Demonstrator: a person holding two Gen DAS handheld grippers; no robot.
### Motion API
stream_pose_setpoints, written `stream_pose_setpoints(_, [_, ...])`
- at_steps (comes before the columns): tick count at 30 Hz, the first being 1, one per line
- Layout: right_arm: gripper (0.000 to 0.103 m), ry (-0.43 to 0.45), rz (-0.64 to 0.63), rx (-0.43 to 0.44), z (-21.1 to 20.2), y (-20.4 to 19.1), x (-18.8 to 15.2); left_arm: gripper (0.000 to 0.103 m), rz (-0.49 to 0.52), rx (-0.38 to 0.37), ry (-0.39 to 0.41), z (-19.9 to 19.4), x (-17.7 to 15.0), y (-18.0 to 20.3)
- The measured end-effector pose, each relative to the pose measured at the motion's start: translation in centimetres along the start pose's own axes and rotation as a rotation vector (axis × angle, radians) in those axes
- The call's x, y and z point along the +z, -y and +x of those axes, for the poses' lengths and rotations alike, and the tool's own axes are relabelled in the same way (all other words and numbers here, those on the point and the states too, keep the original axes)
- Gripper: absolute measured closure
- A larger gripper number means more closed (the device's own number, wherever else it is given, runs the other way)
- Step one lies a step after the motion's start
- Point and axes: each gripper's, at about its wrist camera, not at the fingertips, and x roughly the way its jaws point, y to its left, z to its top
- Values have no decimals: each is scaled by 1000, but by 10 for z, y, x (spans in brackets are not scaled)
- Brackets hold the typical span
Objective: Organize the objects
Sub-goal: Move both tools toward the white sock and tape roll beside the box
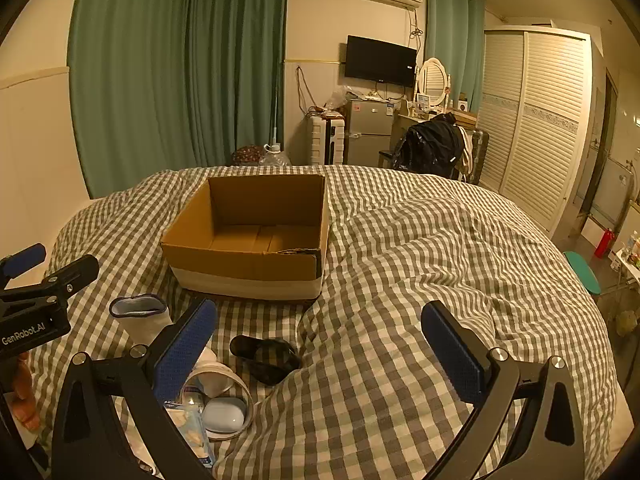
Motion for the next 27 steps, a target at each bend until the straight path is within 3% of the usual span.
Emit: stream_pose_setpoints(27, [0, -6, -16, 4, 3, -7, -2, 0, 4, -6, -23, 4, -4, 1])
